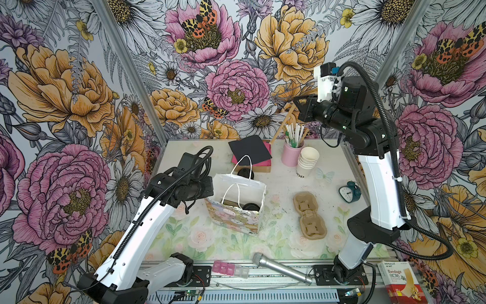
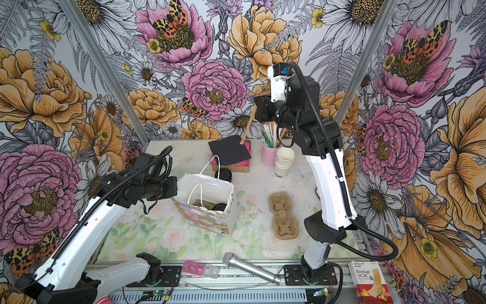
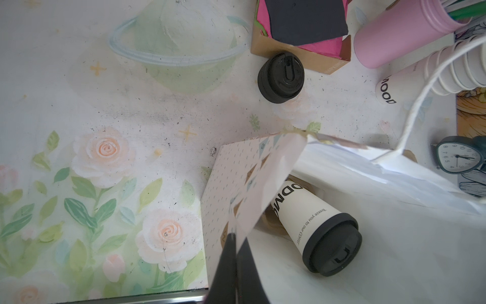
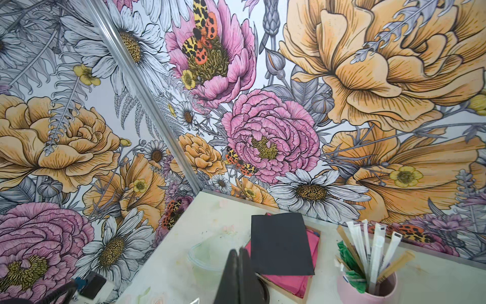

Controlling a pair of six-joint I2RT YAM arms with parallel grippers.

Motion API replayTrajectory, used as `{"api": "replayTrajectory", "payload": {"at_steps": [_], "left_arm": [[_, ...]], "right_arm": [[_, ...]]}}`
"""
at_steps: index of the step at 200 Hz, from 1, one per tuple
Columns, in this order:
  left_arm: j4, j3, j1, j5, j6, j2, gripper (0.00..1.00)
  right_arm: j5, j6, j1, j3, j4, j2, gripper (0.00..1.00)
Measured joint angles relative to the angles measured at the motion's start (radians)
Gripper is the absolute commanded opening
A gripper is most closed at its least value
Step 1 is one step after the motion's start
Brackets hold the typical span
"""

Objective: Pack a coffee takeout order
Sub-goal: Place the straw in the takeout bag.

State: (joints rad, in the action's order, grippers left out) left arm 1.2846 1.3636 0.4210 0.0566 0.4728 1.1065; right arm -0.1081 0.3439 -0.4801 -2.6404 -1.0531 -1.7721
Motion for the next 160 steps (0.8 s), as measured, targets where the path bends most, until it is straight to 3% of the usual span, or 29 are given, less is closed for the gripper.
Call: {"api": "replayTrajectory", "payload": {"at_steps": [88,160], "left_arm": [[-0.003,-0.018,0.001,-0.001,0.000,-0.019,0.00],[-0.010,-0.030,0.001,-0.001,0.001,-0.027,0.00]], "right_arm": [[0.047,0.059,-0.265,-0.043,0.000,0.000,0.00],[0.090,0.056,-0.403,-0.091,0.002,-0.021,0.00]]}}
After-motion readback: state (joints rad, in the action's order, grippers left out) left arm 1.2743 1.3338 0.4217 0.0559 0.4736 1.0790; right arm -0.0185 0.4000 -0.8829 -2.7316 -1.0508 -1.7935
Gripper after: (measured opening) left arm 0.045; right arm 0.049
